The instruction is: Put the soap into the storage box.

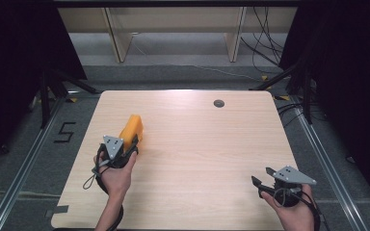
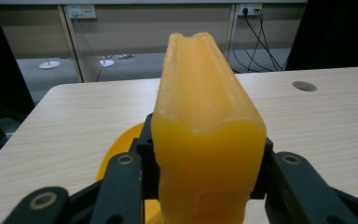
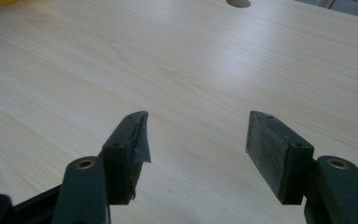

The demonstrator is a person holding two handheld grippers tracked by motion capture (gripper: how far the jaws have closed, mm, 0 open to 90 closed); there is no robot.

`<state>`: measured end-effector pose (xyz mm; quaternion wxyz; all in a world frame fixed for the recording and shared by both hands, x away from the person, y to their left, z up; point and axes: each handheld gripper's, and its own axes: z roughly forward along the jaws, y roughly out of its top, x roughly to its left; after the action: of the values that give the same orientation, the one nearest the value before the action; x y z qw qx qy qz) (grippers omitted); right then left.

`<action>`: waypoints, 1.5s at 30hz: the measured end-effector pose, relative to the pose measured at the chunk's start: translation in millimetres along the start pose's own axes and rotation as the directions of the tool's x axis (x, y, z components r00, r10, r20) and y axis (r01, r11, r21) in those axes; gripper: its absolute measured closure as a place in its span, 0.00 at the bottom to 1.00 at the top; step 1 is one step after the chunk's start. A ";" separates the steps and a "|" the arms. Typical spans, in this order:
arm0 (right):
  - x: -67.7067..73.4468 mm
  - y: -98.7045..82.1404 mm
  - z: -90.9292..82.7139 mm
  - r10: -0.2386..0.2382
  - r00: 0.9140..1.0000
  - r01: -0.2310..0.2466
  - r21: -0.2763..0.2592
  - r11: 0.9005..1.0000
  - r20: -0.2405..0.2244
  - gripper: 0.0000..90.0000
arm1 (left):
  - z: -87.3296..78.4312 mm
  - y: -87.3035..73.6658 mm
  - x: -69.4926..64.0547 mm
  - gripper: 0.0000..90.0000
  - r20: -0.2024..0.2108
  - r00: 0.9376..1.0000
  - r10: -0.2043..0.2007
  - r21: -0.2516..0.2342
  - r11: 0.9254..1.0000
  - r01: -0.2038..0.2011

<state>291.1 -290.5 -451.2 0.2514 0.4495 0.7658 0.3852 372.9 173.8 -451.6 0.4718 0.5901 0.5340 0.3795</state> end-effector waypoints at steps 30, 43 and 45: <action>-1.1 -0.1 0.0 -0.023 1.000 0.023 -0.010 1.000 0.008 0.44 | 24.4 -5.4 17.5 0.67 -0.070 0.998 -0.008 0.000 1.000 0.008; -0.9 -0.4 0.1 -0.012 1.000 0.012 -0.006 1.000 0.005 0.44 | 41.8 -12.6 23.5 0.67 -0.076 0.997 -0.007 0.022 1.000 0.008; -0.9 -0.5 0.1 -0.011 1.000 0.011 -0.005 1.000 0.005 0.44 | 44.2 -14.2 24.1 0.67 -0.076 0.997 -0.006 0.023 1.000 0.008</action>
<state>291.4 -291.3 -451.6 0.2565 0.4454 0.7667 0.3847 414.5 190.7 -478.4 0.4455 0.5787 0.5582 0.3938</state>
